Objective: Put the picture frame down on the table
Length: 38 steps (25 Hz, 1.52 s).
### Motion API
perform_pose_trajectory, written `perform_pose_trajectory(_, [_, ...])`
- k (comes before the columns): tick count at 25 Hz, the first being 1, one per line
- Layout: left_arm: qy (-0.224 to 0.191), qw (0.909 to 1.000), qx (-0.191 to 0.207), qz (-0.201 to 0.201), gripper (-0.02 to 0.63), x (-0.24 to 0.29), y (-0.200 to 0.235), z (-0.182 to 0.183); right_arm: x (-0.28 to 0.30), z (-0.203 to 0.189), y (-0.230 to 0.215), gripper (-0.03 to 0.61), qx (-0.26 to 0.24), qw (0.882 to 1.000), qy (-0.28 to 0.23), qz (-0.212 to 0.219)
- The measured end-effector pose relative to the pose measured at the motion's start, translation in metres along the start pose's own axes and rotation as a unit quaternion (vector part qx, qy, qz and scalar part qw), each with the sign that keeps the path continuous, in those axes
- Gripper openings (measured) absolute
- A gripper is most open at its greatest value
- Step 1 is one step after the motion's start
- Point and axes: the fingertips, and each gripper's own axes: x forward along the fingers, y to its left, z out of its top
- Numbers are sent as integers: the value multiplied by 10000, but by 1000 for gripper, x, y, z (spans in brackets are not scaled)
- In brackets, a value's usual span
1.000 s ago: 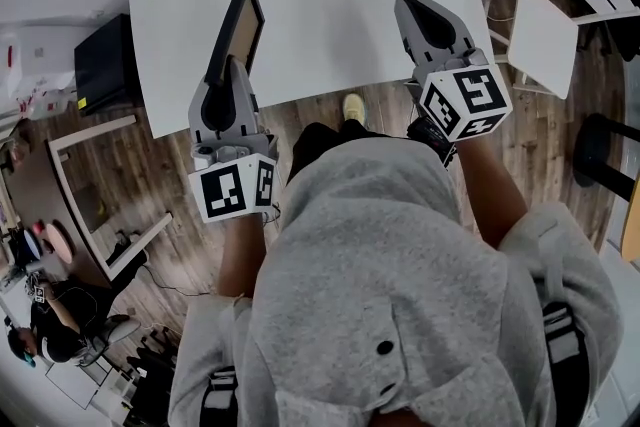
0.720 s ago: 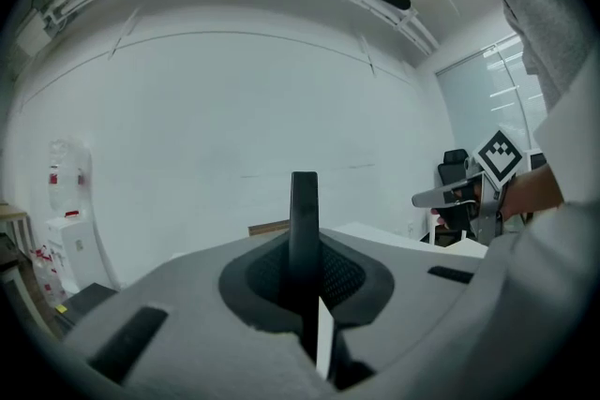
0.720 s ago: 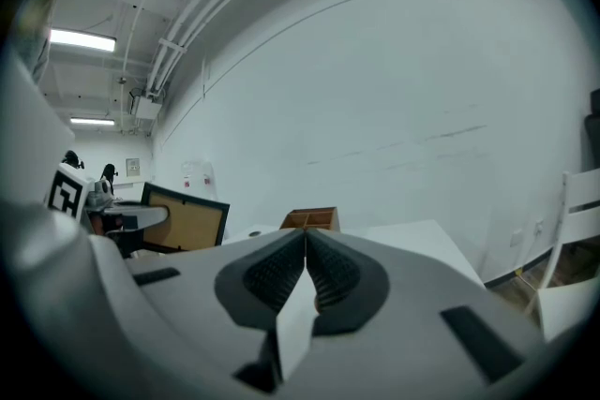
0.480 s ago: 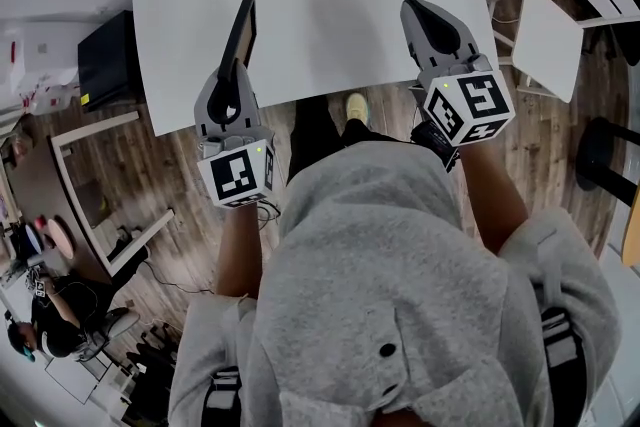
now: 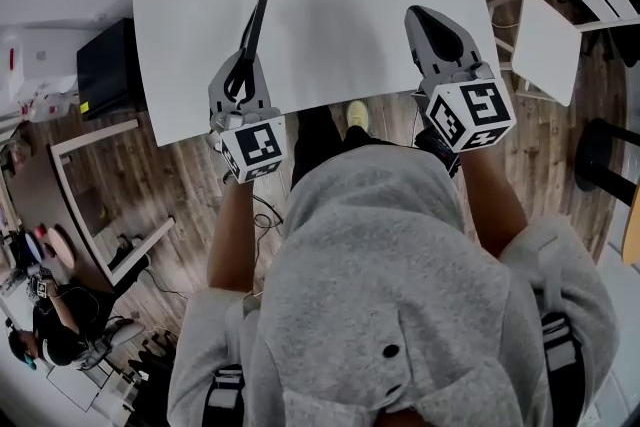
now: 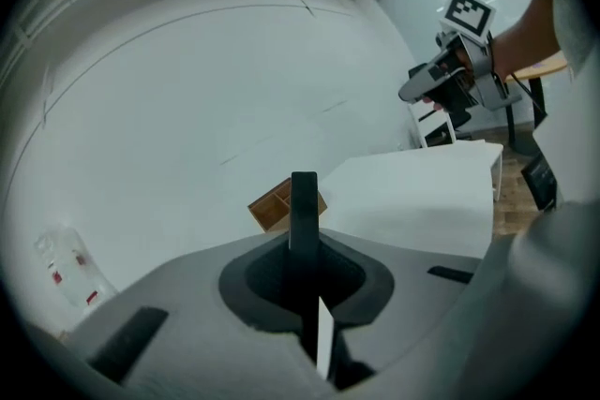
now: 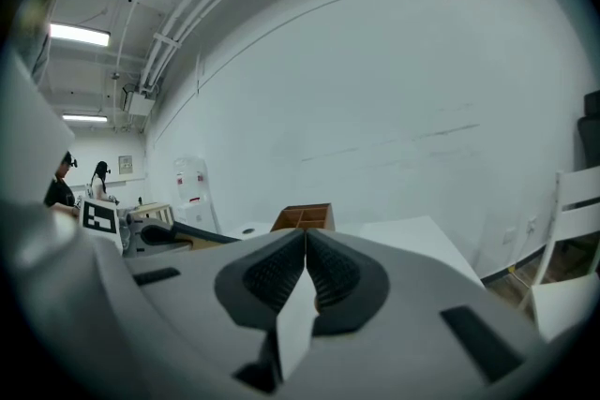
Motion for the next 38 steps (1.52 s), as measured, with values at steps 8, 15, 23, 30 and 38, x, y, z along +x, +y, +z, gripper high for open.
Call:
perform_pose_trajectory(8, [277,9962,701,-436,32,28,-18,-17,1,0,-11,28,16,9998,58,-182])
perform_pose_trajectory(15, [390,9901,1126,-747,32,42,-35,-24,1,-5,-13,28,57,9996,111,-246])
perform_pose_trajectory(23, [496,9791,1663,-1058,32,57,-53,-24,-2,-5,-21,28,111,9993,115,-328])
perform_pose_trajectory(30, [507,9646,2244,-1289,32,69,-73,-25,-9,-6,-34,28,140,9988,103,-467])
perform_pose_trajectory(38, [619,9468,2744,-1566,32,94,-83,-34,-17,-8,-43,28,149,9982,94,-565])
